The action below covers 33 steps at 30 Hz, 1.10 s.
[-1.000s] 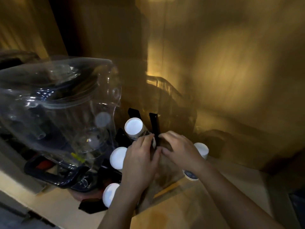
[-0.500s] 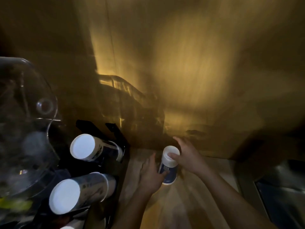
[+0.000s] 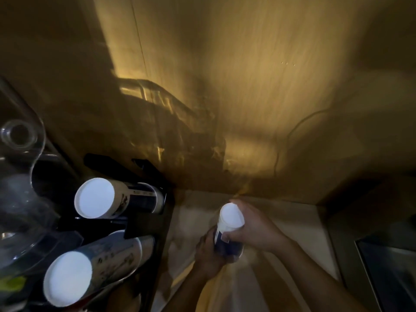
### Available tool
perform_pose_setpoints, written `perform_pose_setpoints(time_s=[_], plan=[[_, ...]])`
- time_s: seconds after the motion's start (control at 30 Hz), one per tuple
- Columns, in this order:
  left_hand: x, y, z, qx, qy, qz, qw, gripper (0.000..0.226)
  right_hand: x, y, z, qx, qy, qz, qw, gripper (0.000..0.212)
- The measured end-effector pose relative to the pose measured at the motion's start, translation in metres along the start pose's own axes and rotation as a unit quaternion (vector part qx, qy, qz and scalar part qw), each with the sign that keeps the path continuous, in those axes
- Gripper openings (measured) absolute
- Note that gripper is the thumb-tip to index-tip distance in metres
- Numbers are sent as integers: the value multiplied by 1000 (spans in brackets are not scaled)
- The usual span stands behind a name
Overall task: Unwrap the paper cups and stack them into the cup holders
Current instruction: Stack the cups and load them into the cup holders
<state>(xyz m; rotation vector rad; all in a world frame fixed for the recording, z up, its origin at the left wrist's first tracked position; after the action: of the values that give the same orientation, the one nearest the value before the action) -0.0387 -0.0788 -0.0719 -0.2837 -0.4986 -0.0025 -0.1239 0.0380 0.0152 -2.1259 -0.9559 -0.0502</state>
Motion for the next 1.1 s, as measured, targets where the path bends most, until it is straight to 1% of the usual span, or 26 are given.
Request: perform_pose_setpoints(time_s=[0.1,0.17,0.27,0.37,0.43,0.5,0.6,0.67,0.77,0.83,1.0,1.1], plan=[[15,-6,9,121,33,-44,991,82,8,-8,-13,-26,-37,1,999,86],[26,-16,20,141,50,-42,988,77,15,-13,-29,-34,-61,8,998,86],[47,-36,45,143,74,-18,987,77,25,-25,-61,-19,-119,74,990,83],[76,-62,77,87,104,53,989,83,40,-40,-101,-28,-203,132,970,76],[100,-78,99,66,144,112,981,88,54,-50,-130,-32,-267,167,949,70],[126,-92,118,39,174,178,968,89,69,-59,-159,-43,-319,197,926,67],[160,-111,134,18,224,245,943,86,87,-68,-201,-55,-389,218,894,67],[177,-124,140,-8,238,290,927,87,93,-69,-223,-58,-426,227,874,70],[194,-148,140,-40,235,347,907,88,91,-64,-250,-48,-450,219,865,73],[198,-164,135,-38,231,360,903,87,85,-54,-264,-32,-454,199,868,76],[196,-188,117,-15,210,360,909,81,59,-28,-281,33,-469,173,866,80],[184,-194,105,1,213,326,921,78,39,-15,-277,47,-441,135,886,81]])
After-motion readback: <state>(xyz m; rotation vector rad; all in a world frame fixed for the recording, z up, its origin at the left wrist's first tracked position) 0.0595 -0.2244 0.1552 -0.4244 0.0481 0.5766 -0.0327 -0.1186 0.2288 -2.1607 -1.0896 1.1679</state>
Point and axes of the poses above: each hand's wrist, its own x-axis away from the middle knuckle, its own y-axis out of the palm, z = x × y, the point moved 1 cm from there along -x, towards the middle knuckle, and after that the axes turned 10 degrees about -z, right-handed, at the moved point
